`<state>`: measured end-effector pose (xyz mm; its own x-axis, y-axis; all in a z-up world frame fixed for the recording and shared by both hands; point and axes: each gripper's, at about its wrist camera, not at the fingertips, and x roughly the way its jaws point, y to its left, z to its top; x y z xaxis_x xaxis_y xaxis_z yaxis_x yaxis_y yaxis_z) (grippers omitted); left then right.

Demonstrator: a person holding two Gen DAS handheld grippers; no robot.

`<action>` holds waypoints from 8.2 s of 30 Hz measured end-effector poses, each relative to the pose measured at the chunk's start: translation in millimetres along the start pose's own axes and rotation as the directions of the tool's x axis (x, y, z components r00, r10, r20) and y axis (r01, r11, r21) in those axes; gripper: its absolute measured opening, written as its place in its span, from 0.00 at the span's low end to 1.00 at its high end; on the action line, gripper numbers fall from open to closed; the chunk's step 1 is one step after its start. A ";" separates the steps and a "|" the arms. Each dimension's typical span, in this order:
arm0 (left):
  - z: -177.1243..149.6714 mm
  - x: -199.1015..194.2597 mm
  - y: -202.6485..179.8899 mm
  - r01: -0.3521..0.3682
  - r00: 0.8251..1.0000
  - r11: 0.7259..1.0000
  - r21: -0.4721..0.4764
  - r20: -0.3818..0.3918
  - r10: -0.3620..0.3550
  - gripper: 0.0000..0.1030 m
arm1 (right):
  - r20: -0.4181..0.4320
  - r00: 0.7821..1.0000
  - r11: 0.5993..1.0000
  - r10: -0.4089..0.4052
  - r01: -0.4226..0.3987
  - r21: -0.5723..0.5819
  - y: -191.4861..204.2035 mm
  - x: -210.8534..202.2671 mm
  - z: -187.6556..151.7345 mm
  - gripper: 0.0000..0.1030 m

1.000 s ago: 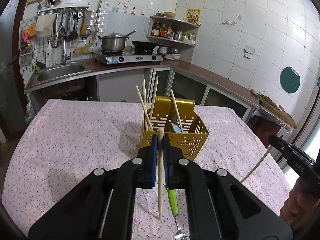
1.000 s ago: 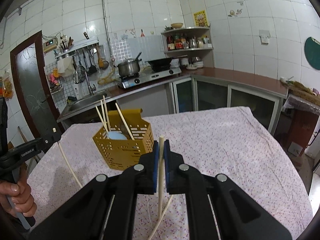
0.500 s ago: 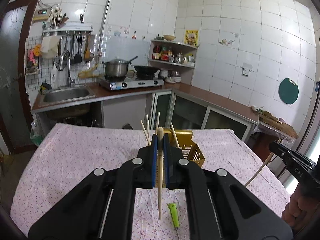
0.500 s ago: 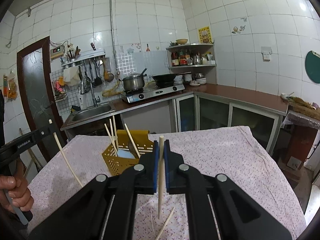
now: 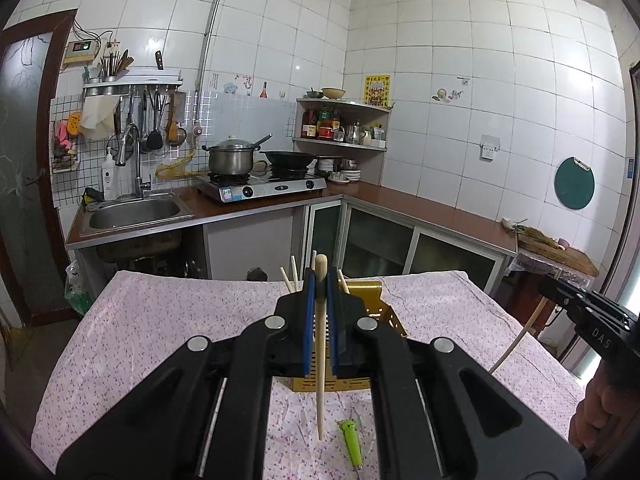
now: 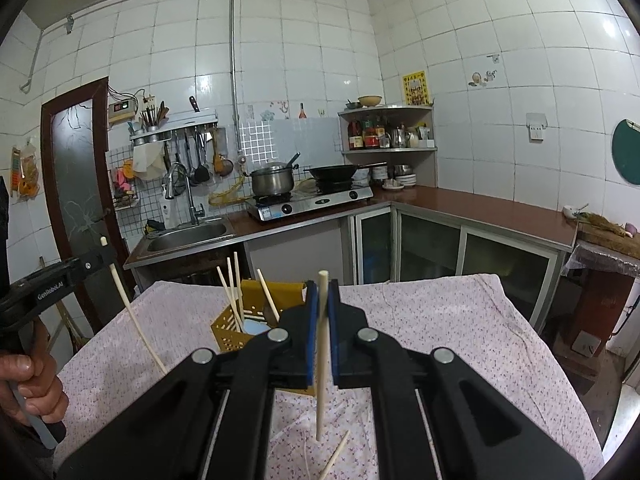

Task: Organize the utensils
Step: 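Lift both chopsticks and carry them over the yellow basket, then lower the chopsticks into the basket and open both tools, then move both tools back toward the green-handled fork and last chopstick, then grasp the green-handled fork with the left tool while the right tool grasps the chopstick, then lift the fork and chopstick in both tools and carry them over the yellow basket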

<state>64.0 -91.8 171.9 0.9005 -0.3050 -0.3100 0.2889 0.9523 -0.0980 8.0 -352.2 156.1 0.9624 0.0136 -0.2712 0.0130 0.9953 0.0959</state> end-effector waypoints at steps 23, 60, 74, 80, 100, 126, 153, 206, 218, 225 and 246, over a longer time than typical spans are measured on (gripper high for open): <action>21.3 10.7 3.7 0.021 1.000 1.000 -0.023 0.017 -0.020 0.04 | 0.040 0.999 0.999 0.018 -0.017 -0.028 10.3 -2.2 20.1 0.05; 73.1 83.2 3.8 0.023 0.993 0.999 -0.034 0.117 -0.019 0.04 | 0.106 0.992 0.990 0.064 -0.050 -0.130 45.5 73.4 78.6 0.05; 49.7 141.2 24.8 0.009 1.000 0.996 -0.085 0.015 -0.008 0.04 | 0.000 0.997 0.988 0.072 -0.072 -0.134 52.6 138.6 59.2 0.05; 29.0 164.7 38.6 0.005 0.996 0.994 -0.111 -0.091 -0.015 0.04 | -0.059 0.995 0.989 0.079 -0.086 -0.118 52.3 157.8 44.5 0.06; -1.8 111.4 62.8 -0.085 0.990 0.992 -0.091 -0.117 0.074 0.32 | -0.056 0.998 1.000 -0.012 0.011 -0.019 -2.3 107.4 19.4 0.21; -196.8 37.0 16.5 -0.072 0.918 0.995 -0.070 -0.394 0.038 0.48 | -0.392 0.916 0.989 -0.083 0.125 0.083 -29.9 41.5 -178.1 0.24; -201.7 76.0 -2.6 -0.020 0.863 0.995 -0.096 -0.505 -0.031 0.49 | -0.488 0.872 0.992 -0.024 0.081 0.095 -14.9 76.8 -196.8 0.24; -145.6 115.8 -27.2 0.032 0.890 0.999 -0.028 -0.454 -0.042 0.16 | -0.391 0.920 0.994 0.010 0.035 0.107 -26.6 106.9 -126.8 0.06; -83.4 64.0 -21.1 0.040 0.954 0.999 0.006 -0.299 -0.036 0.15 | -0.171 0.985 0.997 -0.001 0.013 0.070 -17.8 47.8 -58.6 0.06; -70.4 50.7 -17.7 0.029 0.964 1.000 0.006 -0.264 -0.027 0.15 | -0.096 0.995 0.999 -0.013 0.017 0.044 -12.5 27.6 -39.9 0.06; -58.6 32.1 -16.6 0.030 0.975 1.000 0.006 -0.219 -0.028 0.15 | -0.050 0.999 1.000 -0.009 0.010 0.016 -0.1 12.6 -28.4 0.06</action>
<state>69.0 -117.4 108.2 0.7987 -0.3241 -0.5071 0.3180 0.9426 -0.1016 12.4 -349.4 125.5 0.9477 0.0097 -0.3191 0.0266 0.9937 0.1089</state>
